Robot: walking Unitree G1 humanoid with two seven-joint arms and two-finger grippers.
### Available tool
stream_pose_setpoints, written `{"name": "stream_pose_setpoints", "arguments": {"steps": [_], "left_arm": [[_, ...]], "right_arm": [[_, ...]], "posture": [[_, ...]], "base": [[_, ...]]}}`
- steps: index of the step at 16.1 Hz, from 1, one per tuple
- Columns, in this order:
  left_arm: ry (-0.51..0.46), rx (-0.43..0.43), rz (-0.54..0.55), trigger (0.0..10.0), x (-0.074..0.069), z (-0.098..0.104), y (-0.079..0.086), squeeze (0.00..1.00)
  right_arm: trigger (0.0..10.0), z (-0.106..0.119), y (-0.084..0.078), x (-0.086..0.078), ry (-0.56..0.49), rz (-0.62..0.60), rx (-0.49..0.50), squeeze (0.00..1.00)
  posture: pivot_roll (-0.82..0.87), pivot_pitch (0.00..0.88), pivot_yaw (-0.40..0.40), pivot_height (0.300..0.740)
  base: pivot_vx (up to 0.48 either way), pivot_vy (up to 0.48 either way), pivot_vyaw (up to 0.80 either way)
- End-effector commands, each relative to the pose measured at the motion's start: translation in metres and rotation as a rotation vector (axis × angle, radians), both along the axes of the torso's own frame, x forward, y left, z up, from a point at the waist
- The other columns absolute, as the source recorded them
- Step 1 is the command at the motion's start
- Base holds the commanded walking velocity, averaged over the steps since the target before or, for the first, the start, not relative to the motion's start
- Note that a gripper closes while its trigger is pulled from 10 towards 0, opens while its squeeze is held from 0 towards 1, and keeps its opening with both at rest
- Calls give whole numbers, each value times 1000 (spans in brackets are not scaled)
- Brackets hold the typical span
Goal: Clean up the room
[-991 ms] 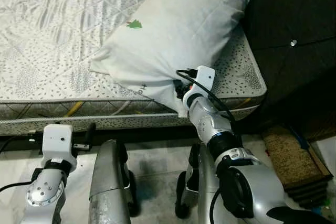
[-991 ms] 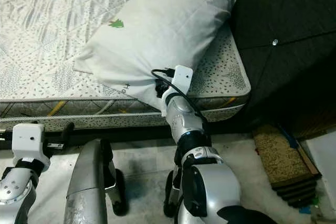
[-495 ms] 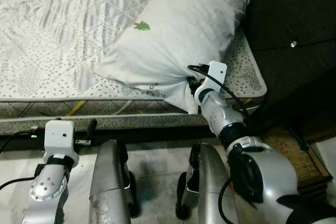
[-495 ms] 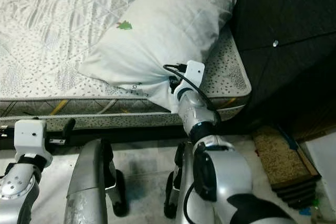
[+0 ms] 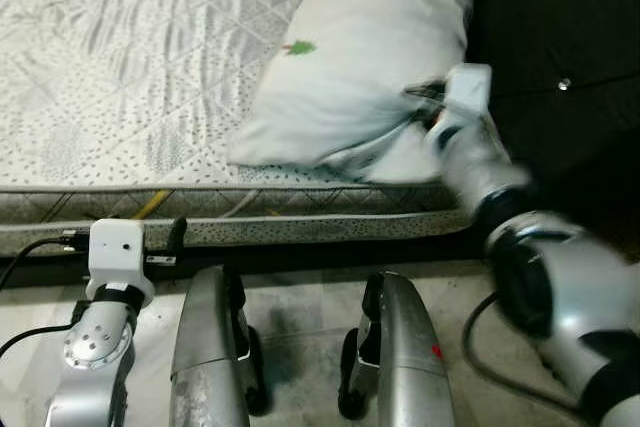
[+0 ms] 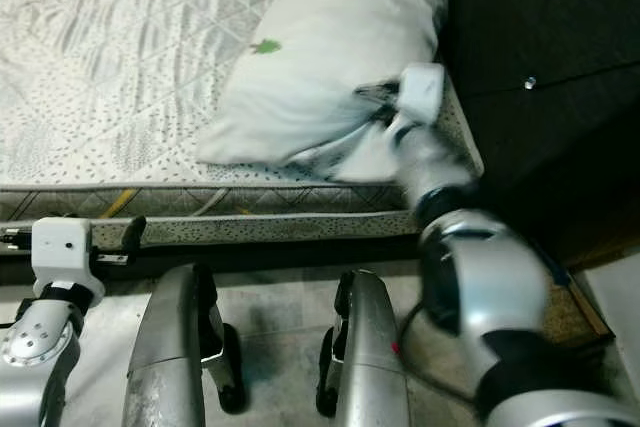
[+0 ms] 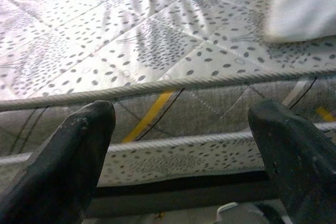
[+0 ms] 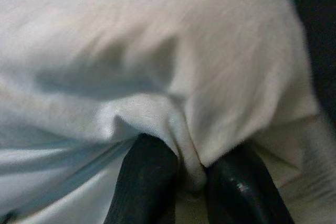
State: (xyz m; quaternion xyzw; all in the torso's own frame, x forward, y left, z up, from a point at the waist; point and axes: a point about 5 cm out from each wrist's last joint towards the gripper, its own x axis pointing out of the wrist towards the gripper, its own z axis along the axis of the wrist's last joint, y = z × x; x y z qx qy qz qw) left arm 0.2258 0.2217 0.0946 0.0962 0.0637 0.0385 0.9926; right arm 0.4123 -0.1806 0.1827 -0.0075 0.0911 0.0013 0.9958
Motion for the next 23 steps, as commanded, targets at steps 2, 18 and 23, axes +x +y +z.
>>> {"name": "stream_pose_setpoints", "arguments": {"steps": [2,18,23], "left_arm": [[14,9,16,10000,-1,-5,1,0],[-21,-11,123,10000,9,2,15,0],[-1,-16,138,10000,-4,-4,13,0]], "right_arm": [[0,54,-25,8,-178,-48,-150,0],[0,9,-72,-13,-33,-176,-320,0],[0,46,-111,-21,-204,-297,-464,0]], "posture": [[171,145,-110,546],[161,148,-107,546],[160,169,-117,546]], "base": [[0,0,0],[0,0,0],[0,0,0]]}}
